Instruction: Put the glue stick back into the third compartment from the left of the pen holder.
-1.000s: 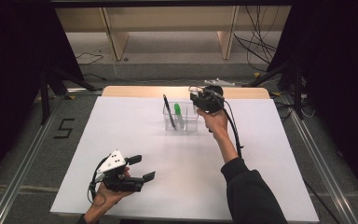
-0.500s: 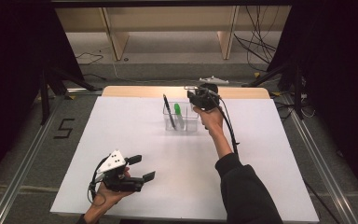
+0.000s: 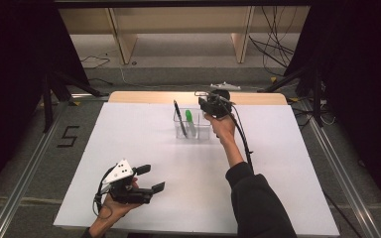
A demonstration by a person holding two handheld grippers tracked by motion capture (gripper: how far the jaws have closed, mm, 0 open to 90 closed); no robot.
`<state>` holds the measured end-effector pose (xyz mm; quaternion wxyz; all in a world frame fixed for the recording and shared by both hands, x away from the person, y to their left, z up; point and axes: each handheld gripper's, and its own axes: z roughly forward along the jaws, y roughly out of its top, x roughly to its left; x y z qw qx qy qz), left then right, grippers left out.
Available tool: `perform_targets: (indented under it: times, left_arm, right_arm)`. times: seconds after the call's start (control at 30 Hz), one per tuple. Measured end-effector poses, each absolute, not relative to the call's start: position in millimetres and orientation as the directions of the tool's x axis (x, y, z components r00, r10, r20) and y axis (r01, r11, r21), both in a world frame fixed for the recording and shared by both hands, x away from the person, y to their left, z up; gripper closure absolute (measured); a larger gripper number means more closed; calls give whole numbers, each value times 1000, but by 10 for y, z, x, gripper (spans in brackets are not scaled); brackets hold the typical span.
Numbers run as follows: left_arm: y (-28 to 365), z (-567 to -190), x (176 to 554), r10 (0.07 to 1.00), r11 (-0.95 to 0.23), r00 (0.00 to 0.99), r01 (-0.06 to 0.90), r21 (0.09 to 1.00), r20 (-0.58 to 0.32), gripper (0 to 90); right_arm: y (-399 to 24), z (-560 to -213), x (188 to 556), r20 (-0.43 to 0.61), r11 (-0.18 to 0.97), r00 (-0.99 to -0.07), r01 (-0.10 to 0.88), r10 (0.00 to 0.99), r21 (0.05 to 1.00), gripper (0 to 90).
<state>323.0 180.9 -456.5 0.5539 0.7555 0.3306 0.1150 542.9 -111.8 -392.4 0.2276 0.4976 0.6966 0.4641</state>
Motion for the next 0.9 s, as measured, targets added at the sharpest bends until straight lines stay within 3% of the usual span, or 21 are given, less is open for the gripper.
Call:
perform_targets:
  times: [0.9]
  left_arm:
    - [1813,-4563,3228,626,-168,756,371,913,-192,163]
  right_arm:
    - [-1060,-4059,5471,126,100,-387,515,914,851,675]
